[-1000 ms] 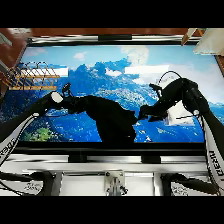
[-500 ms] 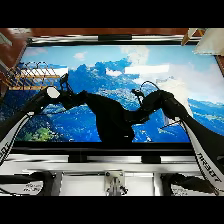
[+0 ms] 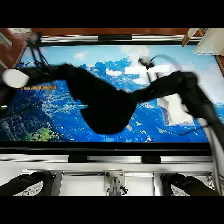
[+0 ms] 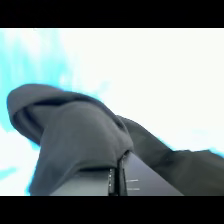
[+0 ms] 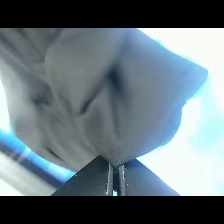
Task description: Fold the shirts.
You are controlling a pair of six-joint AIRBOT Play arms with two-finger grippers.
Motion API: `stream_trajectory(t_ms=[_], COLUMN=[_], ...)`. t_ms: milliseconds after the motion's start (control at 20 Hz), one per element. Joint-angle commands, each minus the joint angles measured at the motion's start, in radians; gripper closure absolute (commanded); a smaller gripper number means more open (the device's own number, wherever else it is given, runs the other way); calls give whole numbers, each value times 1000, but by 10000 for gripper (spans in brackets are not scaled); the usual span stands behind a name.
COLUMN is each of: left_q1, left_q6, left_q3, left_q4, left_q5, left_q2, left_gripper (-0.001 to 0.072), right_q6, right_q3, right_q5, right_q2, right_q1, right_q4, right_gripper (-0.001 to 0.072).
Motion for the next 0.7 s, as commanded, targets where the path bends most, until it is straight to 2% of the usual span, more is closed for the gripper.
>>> stream_trajectory(t_ms=[0,150,350,450,550,650], left_q1=[0,0,0,0,0,0], left_q6=[71,66,44,15,-29,-86], left_q3=[238,406,426,426,413,332], left_q4=[135,156,183,242,330,381], left_q5=[-2,-3,-52,-166,-354,-489], left_q2=[189,319,447,462,455,443], left_gripper=[674,674,674,674,674,674], right_q6=[-5,0,50,56,98,126], right_q3=[248,390,428,428,412,332], right_q5=[86,201,161,15,-206,-412], right_q2=[221,369,476,481,449,405], right_q1=[-33,-32,-33,-33,-33,-33], right_q4=[-241,-225,-150,-188,-262,-290], right_gripper=[644,644,644,644,644,644])
